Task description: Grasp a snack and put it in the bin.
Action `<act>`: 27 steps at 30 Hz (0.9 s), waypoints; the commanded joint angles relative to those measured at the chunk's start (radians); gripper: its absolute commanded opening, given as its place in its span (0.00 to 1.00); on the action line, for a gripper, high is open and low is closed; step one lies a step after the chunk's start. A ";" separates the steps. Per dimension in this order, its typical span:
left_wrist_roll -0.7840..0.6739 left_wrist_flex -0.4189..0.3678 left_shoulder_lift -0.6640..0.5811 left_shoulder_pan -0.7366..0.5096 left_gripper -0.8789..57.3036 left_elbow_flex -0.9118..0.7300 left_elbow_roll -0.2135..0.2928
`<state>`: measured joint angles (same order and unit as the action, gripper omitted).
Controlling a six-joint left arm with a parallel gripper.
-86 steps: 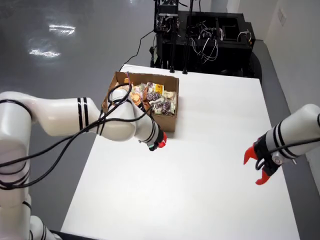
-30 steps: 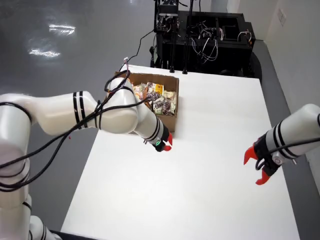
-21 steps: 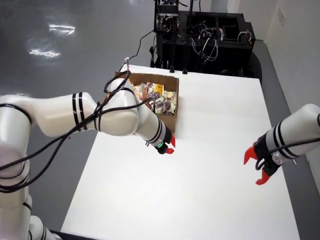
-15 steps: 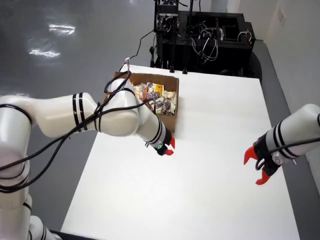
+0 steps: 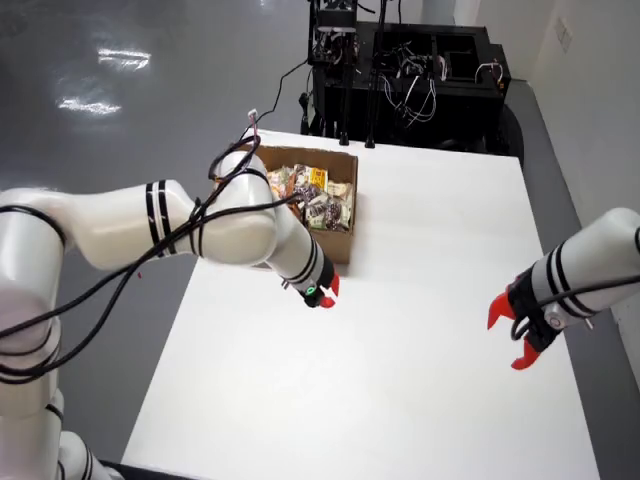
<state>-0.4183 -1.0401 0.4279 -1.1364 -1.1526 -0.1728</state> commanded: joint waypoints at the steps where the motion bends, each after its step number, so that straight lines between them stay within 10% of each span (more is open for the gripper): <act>1: 0.002 0.000 0.000 0.006 0.08 -0.001 -0.001; 27: 0.003 -0.001 0.000 -0.017 0.08 -0.001 0.001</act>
<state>-0.4148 -1.0422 0.4279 -1.1526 -1.1536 -0.1722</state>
